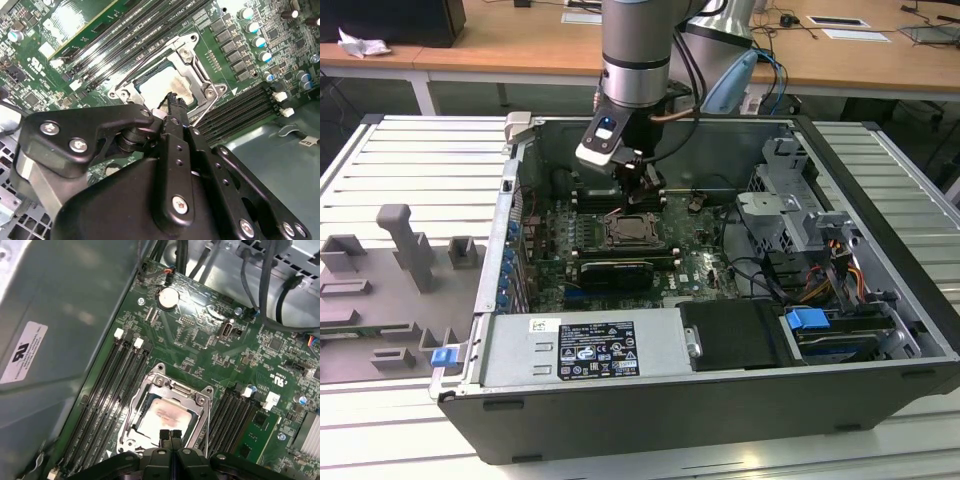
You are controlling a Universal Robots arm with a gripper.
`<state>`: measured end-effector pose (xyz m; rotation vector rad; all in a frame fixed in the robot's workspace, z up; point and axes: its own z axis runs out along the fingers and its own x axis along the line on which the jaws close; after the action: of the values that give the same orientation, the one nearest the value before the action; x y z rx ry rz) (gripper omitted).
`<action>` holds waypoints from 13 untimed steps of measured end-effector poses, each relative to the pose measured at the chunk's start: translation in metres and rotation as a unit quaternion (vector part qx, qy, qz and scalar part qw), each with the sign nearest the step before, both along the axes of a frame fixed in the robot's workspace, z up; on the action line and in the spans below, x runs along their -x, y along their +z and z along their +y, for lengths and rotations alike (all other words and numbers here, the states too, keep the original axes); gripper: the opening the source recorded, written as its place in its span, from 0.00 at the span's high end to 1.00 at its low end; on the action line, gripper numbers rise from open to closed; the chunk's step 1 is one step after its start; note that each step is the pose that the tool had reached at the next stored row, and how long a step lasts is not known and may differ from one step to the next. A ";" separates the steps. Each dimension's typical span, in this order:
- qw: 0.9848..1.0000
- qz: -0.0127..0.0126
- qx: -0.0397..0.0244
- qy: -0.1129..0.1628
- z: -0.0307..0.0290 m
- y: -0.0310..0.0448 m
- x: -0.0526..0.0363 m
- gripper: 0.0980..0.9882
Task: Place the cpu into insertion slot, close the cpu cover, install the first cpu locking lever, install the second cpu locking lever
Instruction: 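Install the first cpu locking lever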
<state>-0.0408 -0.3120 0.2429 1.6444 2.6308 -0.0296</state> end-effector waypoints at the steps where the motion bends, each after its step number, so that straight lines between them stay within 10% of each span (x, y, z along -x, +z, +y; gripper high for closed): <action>1: 1.000 0.000 0.000 0.004 0.0000 0.0000 0.0000 0.99; 13: 0.999 0.000 0.000 0.044 0.0000 0.0000 0.0000 0.99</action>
<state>-0.0408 -0.3120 0.2429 1.5278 2.6994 -0.0268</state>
